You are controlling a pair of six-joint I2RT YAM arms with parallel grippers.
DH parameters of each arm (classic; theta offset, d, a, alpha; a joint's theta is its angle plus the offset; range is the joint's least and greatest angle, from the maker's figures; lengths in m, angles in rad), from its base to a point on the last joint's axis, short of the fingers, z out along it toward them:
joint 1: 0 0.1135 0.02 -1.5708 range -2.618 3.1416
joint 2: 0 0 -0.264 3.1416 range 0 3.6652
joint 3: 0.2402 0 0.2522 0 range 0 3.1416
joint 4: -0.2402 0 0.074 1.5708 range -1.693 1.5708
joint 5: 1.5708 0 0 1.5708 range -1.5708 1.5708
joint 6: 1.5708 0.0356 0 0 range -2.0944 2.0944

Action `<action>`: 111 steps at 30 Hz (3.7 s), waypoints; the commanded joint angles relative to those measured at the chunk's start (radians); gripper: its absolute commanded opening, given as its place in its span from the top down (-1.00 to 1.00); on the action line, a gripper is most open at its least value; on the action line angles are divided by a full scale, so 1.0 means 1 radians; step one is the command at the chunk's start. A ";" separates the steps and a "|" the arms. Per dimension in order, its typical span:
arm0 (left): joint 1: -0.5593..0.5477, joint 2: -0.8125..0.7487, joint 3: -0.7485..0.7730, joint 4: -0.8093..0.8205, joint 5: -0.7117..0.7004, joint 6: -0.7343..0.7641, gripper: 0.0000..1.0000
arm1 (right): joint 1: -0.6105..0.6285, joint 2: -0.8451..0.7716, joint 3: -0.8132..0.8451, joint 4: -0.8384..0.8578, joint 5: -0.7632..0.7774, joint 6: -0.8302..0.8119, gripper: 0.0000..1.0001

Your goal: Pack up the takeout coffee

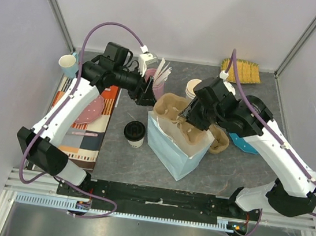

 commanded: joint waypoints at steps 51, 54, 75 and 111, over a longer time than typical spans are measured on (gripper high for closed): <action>-0.094 -0.021 -0.086 0.084 -0.120 -0.234 0.95 | 0.079 0.046 -0.225 -0.122 0.117 0.053 0.33; -0.094 -0.020 -0.086 0.087 -0.098 -0.239 0.96 | 0.085 0.063 -0.235 -0.119 0.112 0.052 0.28; -0.097 -0.052 -0.141 0.122 -0.040 -0.253 0.95 | 0.087 0.187 -0.345 0.062 0.120 0.001 0.25; -0.102 -0.040 -0.172 0.153 -0.041 -0.266 0.95 | 0.090 0.247 -0.479 0.190 0.163 -0.045 -0.39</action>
